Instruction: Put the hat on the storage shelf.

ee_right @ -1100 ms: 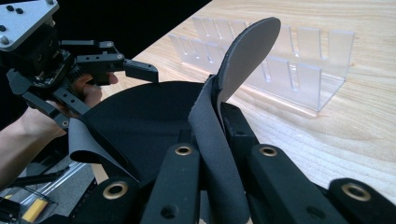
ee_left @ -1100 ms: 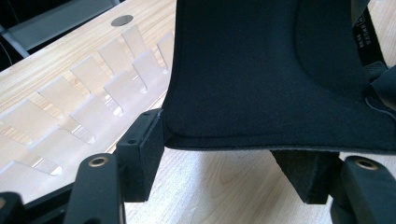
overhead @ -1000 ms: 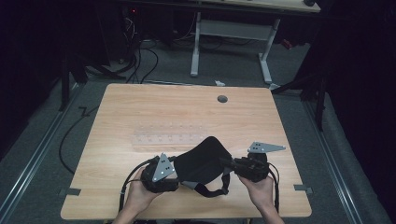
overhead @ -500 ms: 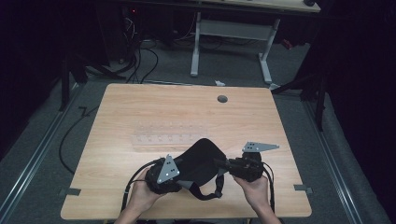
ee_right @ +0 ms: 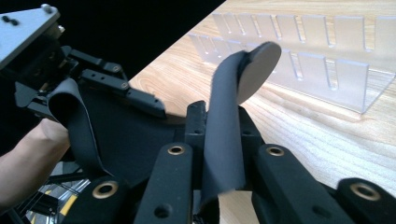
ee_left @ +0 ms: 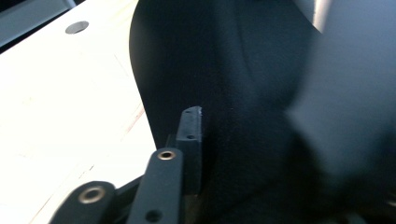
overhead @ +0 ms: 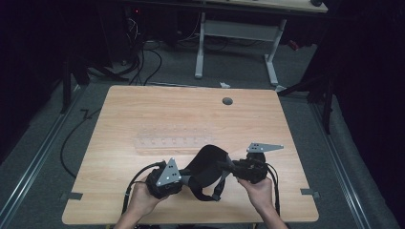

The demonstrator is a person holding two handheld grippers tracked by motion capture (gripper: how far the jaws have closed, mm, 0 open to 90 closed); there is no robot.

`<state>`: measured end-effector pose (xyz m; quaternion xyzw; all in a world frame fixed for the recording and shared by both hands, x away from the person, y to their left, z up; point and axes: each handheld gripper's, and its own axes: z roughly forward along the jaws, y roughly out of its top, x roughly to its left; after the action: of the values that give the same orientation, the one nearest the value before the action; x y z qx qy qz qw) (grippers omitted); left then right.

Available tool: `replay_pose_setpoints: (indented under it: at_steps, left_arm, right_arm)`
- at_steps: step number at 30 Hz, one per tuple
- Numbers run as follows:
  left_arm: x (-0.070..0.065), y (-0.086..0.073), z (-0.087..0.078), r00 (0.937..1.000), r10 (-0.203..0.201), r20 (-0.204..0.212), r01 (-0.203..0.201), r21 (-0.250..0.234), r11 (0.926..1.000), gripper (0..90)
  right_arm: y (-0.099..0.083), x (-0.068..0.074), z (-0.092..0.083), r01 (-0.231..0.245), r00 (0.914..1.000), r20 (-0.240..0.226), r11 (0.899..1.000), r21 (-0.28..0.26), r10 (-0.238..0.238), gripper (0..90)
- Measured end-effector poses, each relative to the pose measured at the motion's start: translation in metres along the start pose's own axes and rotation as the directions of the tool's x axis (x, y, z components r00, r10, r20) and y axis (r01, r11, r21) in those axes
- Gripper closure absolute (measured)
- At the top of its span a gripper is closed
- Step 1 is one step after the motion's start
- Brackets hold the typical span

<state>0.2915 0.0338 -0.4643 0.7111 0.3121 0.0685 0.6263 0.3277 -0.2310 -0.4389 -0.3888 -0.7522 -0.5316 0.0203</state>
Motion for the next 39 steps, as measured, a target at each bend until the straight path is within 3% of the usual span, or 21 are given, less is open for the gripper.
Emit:
replay_pose_setpoints:
  at_steps: [4,7,10,15,17,19,20,24,26,29,32,33,34,35,39]
  left_arm:
    - [-0.007,0.003,-0.002,0.9980,0.006,0.063,-0.007,0.020,0.9998,84.7]
    - [-0.012,0.003,0.000,0.9962,0.003,0.087,-0.007,0.039,0.9992,86.1]
    - [-0.012,0.003,0.001,0.9956,-0.018,0.092,0.014,0.039,0.9991,86.1]
    - [-0.006,0.004,-0.003,0.9953,-0.047,0.085,0.044,0.033,0.9985,86.0]
    - [-0.003,0.004,-0.005,0.9949,-0.064,0.078,0.062,0.020,0.9979,86.0]
    - [0.000,0.005,-0.008,0.9944,-0.077,0.072,0.076,0.011,0.9970,86.0]
    - [0.000,0.005,-0.008,0.9935,-0.087,0.072,0.087,0.005,0.9962,86.0]
    - [0.003,0.008,-0.011,0.9920,-0.106,0.068,0.107,-0.014,0.9942,85.9]
    - [0.004,0.009,-0.013,0.9908,-0.114,0.074,0.116,-0.026,0.9929,85.9]
    - [0.006,0.011,-0.015,0.9890,-0.128,0.075,0.131,-0.037,0.9907,85.9]
    - [0.009,0.012,-0.017,0.9876,-0.142,0.067,0.145,-0.044,0.9885,85.8]
    - [0.010,0.012,-0.017,0.9880,-0.142,0.061,0.145,-0.045,0.9884,85.8]
    - [0.011,0.013,-0.018,0.9888,-0.138,0.057,0.141,-0.045,0.9890,85.8]
    - [0.012,0.014,-0.018,0.9881,-0.143,0.056,0.146,-0.052,0.9879,85.8]
    - [0.013,0.017,-0.023,0.9875,-0.145,0.061,0.150,-0.078,0.9857,85.6]
  right_arm:
    - [0.002,-0.003,0.000,0.005,0.9997,0.022,1.000,-0.017,-0.004,74.8]
    - [0.003,-0.004,-0.001,0.024,0.9979,0.061,0.999,-0.033,-0.022,69.2]
    - [0.002,0.000,-0.005,0.070,0.9892,0.133,0.996,-0.061,-0.061,59.5]
    - [-0.004,-0.004,-0.015,0.076,0.9837,0.171,0.991,-0.112,-0.056,51.7]
    - [-0.009,-0.008,-0.019,0.094,0.9745,0.215,0.987,-0.127,-0.065,51.0]
    - [-0.016,-0.012,-0.023,0.120,0.9587,0.273,0.984,-0.135,-0.079,51.1]
    - [-0.022,-0.017,-0.024,0.125,0.9419,0.326,0.985,-0.116,-0.081,51.1]
    - [-0.036,-0.037,-0.021,0.083,0.9210,0.386,0.994,-0.065,-0.052,51.0]
    - [-0.042,-0.047,-0.019,0.065,0.9029,0.428,0.997,-0.039,-0.042,50.0]
    - [-0.049,-0.058,-0.016,0.057,0.8656,0.498,0.998,-0.004,-0.047,48.2]
    - [-0.055,-0.061,-0.008,0.096,0.8009,0.585,0.992,0.082,-0.126,47.3]
    - [-0.056,-0.061,-0.005,0.106,0.7899,0.595,0.989,0.106,-0.149,47.2]
    - [-0.058,-0.061,-0.001,0.123,0.7717,0.609,0.982,0.140,-0.184,47.1]
    - [-0.059,-0.061,0.001,0.125,0.7644,0.615,0.980,0.155,-0.195,46.9]
    - [-0.061,-0.068,0.005,0.101,0.7638,0.619,0.981,0.164,-0.182,45.4]
